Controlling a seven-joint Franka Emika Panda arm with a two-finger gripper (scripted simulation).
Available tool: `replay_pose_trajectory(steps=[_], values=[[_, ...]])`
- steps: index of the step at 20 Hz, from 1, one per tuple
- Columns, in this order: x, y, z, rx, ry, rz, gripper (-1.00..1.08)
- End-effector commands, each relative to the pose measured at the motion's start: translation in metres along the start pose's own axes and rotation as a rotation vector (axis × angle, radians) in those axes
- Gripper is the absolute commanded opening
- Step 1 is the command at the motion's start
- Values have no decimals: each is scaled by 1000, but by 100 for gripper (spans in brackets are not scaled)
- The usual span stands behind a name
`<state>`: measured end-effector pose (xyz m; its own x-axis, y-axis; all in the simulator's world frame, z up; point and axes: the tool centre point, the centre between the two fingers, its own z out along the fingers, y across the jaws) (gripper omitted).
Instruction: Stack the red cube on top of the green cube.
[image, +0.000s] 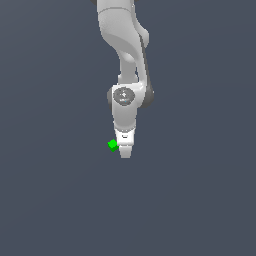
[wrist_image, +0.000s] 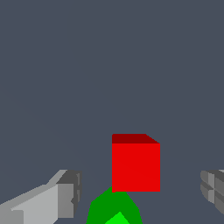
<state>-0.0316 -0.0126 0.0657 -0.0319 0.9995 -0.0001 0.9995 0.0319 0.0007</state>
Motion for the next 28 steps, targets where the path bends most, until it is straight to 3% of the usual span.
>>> replay_pose_trajectory(steps=[1,13,14,28], values=[[0,-1,7,1,0,-1,100],[0,0,46,1,0,-4,100],[0,0,46,1,0,-4,-100],[0,0,41,0,0,-4,-100]])
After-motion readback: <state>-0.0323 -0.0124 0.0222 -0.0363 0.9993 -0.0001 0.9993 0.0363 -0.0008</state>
